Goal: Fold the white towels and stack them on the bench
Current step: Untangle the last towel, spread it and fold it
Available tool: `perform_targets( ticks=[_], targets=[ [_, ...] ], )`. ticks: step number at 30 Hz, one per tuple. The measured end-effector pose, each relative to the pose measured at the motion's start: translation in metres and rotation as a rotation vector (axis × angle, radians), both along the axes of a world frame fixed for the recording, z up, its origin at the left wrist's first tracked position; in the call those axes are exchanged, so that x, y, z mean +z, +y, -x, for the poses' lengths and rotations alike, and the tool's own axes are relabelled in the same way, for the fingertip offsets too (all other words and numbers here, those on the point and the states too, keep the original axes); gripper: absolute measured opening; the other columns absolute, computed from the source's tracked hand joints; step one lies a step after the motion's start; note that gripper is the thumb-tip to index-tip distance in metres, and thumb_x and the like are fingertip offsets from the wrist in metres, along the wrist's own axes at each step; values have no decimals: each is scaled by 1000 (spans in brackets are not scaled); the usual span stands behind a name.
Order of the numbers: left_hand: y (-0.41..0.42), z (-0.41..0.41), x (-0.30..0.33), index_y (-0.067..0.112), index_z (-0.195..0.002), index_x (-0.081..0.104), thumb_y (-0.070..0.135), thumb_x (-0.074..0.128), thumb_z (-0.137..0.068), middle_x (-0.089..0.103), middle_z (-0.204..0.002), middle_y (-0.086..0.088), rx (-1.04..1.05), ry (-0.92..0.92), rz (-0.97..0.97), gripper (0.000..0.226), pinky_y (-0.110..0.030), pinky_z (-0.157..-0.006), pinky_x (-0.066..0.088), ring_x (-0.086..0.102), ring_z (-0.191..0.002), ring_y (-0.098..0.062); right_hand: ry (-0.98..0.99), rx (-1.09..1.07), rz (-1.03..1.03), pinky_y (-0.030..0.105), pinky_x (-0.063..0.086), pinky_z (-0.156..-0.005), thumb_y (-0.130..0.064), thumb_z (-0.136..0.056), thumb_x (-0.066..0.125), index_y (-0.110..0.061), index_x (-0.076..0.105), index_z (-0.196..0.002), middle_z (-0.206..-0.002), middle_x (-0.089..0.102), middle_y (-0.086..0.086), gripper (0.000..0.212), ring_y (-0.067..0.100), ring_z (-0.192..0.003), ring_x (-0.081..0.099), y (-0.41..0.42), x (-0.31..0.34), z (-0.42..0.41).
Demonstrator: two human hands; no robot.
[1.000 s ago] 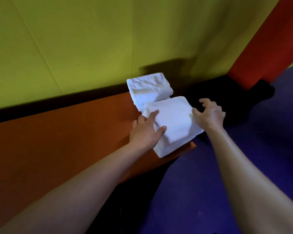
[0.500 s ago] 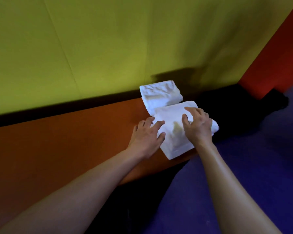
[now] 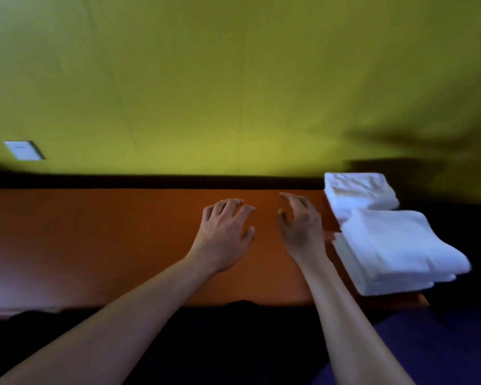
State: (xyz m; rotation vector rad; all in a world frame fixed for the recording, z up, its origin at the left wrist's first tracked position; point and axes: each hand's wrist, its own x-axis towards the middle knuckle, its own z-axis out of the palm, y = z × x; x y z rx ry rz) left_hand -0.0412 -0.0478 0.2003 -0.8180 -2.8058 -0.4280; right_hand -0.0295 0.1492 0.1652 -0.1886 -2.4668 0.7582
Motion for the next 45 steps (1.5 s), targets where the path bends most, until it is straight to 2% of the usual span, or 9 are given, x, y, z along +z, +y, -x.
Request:
perform_targets(
  ticks=[6, 16, 22, 28, 32, 36, 41, 45],
  targets=[
    [-124, 4, 14, 29, -136, 52, 42, 49, -93, 50, -138, 1, 234, 53, -36, 45, -46, -105, 36, 44, -130, -24, -49, 265, 8, 45, 47, -98, -26, -89, 53, -20, 60, -133, -128, 61, 7, 45, 31, -119, 58, -126, 19, 43],
    [-324, 14, 11, 30, -130, 54, 40, 55, -89, 53, -130, 6, 526, 43, -91, 42, -44, -101, 35, 44, -127, -24, -93, 588, -13, 44, 47, -97, -29, -87, 50, -23, 61, -130, -126, 62, 3, 45, 26, -117, 58, -344, 28, 97],
    [-452, 24, -10, 29, -126, 56, 35, 57, -85, 55, -128, 4, 702, 27, -121, 41, -45, -101, 36, 46, -123, -27, -155, 753, -72, 43, 47, -95, -30, -87, 49, -26, 59, -129, -124, 62, 1, 44, 24, -114, 57, -488, 8, 127],
    [-585, 48, -45, 29, -124, 58, 40, 56, -85, 57, -125, 4, 864, 11, -91, 41, -45, -97, 40, 52, -116, -29, -214, 921, -95, 40, 48, -92, -29, -86, 49, -27, 59, -129, -120, 62, 1, 43, 23, -110, 58, -627, -24, 164],
    [-670, 78, -71, 28, -127, 57, 40, 56, -89, 56, -128, 2, 946, -7, -64, 40, -44, -98, 38, 50, -119, -28, -261, 983, -104, 41, 47, -95, -29, -89, 50, -25, 59, -129, -120, 60, 1, 41, 24, -111, 57, -704, -50, 193],
    [-746, 117, -102, 26, -130, 56, 38, 55, -91, 54, -133, 3, 997, -36, -40, 41, -43, -102, 34, 47, -124, -27, -276, 1019, -155, 35, 44, -97, -21, -91, 56, -20, 58, -131, -125, 58, 4, 41, 24, -115, 55, -772, -74, 230],
    [-827, 175, -146, 24, -139, 50, 33, 54, -93, 43, -152, 1, 1032, -103, -3, 48, -44, -109, 30, 37, -139, -25, -300, 1019, -201, 33, 43, -101, -22, -91, 57, -21, 55, -136, -130, 56, 5, 46, 25, -120, 54, -838, -108, 278],
    [-869, 218, -183, 26, -134, 57, 32, 49, -96, 17, -166, 1, 1023, -189, 63, 39, -46, -112, 28, 24, -147, -27, -305, 1032, -226, 32, 42, -104, -21, -90, 58, -23, 54, -139, -133, 55, 3, 49, 23, -123, 53, -872, -133, 312]
  ],
)
